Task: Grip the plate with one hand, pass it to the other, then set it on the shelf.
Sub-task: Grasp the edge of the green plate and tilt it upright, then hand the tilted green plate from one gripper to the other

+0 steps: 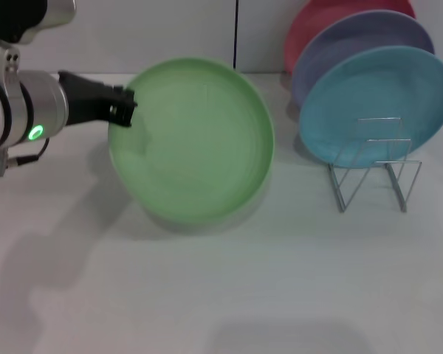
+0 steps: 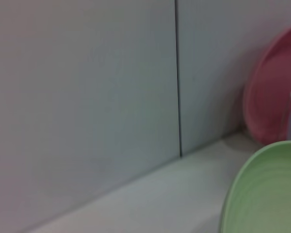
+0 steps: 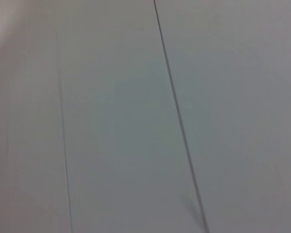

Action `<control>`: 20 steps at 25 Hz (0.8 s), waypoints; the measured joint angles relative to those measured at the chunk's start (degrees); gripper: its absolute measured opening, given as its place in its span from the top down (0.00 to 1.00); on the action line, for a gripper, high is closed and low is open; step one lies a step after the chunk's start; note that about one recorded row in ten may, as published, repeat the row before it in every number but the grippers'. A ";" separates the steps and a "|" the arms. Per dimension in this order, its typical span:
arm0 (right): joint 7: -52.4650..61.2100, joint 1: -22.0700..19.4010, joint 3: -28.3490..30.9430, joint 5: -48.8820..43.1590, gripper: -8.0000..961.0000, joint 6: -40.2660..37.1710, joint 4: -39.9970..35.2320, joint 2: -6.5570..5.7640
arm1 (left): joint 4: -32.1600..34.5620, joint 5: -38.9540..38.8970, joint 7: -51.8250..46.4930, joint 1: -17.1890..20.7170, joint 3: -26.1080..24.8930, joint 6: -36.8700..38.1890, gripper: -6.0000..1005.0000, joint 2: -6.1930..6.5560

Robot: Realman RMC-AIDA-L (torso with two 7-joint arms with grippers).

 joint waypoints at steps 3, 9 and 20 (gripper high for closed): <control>22.64 0.28 -9.50 -11.36 0.14 11.61 -15.30 -0.87 | 0.00 0.08 0.98 -0.07 -0.12 2.27 0.95 -0.02; 56.47 8.13 -14.44 -41.75 0.14 8.02 -32.82 -2.74 | -0.33 -0.01 1.67 -0.14 0.45 4.32 0.95 -0.17; 68.32 24.28 -15.87 -55.56 0.14 -3.39 -25.10 -6.03 | -3.44 -0.93 1.41 -0.77 0.21 4.41 0.93 -0.19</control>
